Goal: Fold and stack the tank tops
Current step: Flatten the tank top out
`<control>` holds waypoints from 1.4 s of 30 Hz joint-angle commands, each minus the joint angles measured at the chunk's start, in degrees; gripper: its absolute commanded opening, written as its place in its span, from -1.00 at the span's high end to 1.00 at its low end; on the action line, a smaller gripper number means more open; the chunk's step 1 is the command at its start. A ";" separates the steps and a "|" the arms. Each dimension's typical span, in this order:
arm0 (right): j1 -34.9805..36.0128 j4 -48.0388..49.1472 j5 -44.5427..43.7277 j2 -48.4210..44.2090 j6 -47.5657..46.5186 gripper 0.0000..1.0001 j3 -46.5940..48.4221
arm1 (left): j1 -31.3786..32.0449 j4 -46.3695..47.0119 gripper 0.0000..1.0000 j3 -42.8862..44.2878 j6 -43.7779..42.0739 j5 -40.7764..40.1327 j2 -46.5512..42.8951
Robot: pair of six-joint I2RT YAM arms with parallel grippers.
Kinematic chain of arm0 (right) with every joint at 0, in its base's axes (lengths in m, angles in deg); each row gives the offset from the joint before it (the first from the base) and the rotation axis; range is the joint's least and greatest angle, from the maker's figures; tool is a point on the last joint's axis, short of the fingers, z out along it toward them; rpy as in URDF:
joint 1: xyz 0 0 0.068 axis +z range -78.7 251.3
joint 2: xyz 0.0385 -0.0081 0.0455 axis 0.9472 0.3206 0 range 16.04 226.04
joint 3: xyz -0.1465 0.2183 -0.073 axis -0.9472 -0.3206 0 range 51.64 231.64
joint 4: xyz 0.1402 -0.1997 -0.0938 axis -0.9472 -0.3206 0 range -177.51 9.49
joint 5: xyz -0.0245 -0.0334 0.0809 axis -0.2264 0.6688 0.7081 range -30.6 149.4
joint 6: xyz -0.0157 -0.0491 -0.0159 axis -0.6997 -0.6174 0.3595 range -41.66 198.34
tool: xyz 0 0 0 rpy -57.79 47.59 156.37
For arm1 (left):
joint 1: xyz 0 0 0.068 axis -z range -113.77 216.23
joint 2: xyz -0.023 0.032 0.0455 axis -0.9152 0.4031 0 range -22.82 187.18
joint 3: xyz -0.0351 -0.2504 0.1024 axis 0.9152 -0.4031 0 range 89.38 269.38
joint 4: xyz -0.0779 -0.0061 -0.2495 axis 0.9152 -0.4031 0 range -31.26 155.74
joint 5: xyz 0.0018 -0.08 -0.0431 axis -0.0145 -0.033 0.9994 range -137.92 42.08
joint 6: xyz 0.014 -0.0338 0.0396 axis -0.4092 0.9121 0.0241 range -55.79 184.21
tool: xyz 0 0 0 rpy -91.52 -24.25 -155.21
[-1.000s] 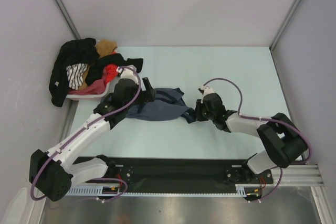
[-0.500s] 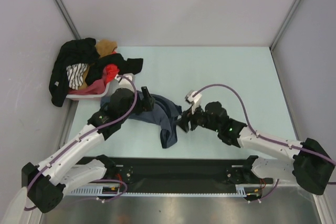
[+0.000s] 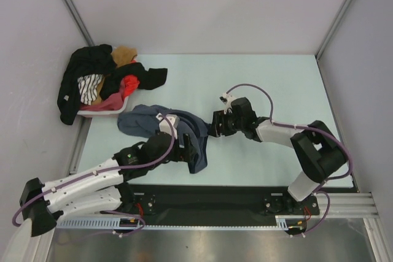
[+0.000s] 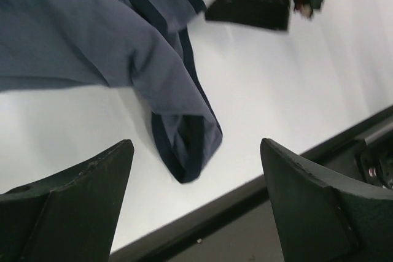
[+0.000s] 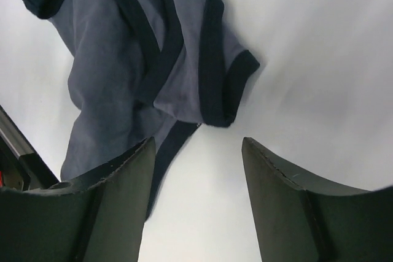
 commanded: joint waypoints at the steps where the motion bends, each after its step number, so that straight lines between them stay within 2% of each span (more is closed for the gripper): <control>1: 0.23 -0.76 1.65 2.49 2.36 -0.24 4.29 | 5.44 0.35 -0.80 -1.47 6.22 -4.58 0.78; 11: 1.82 -4.28 -3.00 10.32 1.92 -0.11 10.53 | 10.54 5.17 -0.77 -5.43 12.30 -2.65 9.74; 12: 1.90 -4.36 -3.27 10.85 1.92 -0.04 10.54 | 11.24 5.70 -0.75 -5.69 12.56 -2.65 10.27; 14: 1.99 -4.19 -2.92 11.20 1.66 0.25 10.54 | 12.04 6.58 -0.72 -5.61 12.74 -2.65 11.84; 15: 1.99 -4.19 -2.92 11.29 1.57 0.68 10.62 | 12.56 7.02 -0.69 -5.61 12.74 -2.47 12.55; 16: 1.99 -4.19 -2.92 11.29 1.48 0.90 10.71 | 12.83 7.55 -0.62 -5.43 12.31 -2.21 13.17; 17: 1.91 -4.71 -3.35 11.03 1.40 1.00 10.80 | 13.01 8.86 -0.60 -5.43 12.13 -1.60 14.83; 21: 1.03 -4.36 -4.06 8.92 1.48 1.00 9.40 | 13.36 12.47 -0.45 -4.29 10.99 -1.07 18.96; 24: -0.81 -5.33 -3.80 5.85 1.22 1.00 8.51 | 13.27 13.88 -0.02 -3.07 10.81 -2.73 23.08; 25: -1.52 -5.94 -3.80 4.97 1.13 1.00 8.25 | 13.27 13.71 0.19 -2.62 10.81 -3.43 24.06; 27: -3.10 -6.56 -3.80 1.72 1.22 1.00 7.29 | 13.27 12.22 0.44 -0.96 10.55 -5.45 26.69; 28: -5.02 -6.91 -3.45 0.75 1.48 1.00 6.94 | 13.36 11.08 0.97 -0.25 10.19 -6.07 27.23; 30: -6.79 -7.00 -2.57 -1.89 1.75 1.00 6.67 | 13.36 9.58 0.99 1.24 8.18 -6.08 27.24; 33: -9.95 -9.53 -0.29 -3.64 2.36 1.00 10.42 | 13.36 5.11 0.99 4.49 5.20 -6.77 21.10; 35: -11.71 -13.40 0.94 -4.44 2.10 1.00 14.73 | 12.75 -3.14 0.99 10.36 3.43 -11.42 13.63; 36: -12.33 -14.89 1.03 -6.01 2.01 1.00 19.37 | 12.40 -6.30 0.99 16.31 1.77 -12.66 10.91; 38: -14.08 -20.08 2.00 -8.47 1.84 1.00 25.10 | 12.04 -12.55 0.99 22.92 -1.57 -14.59 4.60; 39: -14.70 -21.66 2.35 -10.14 1.75 1.00 30.17 | 12.04 -14.49 1.00 29.92 -4.54 -14.86 3.08; 42: -16.19 -26.67 2.97 -18.83 0.96 1.00 36.44 | 12.04 -19.77 0.99 41.28 -8.86 -12.07 -2.20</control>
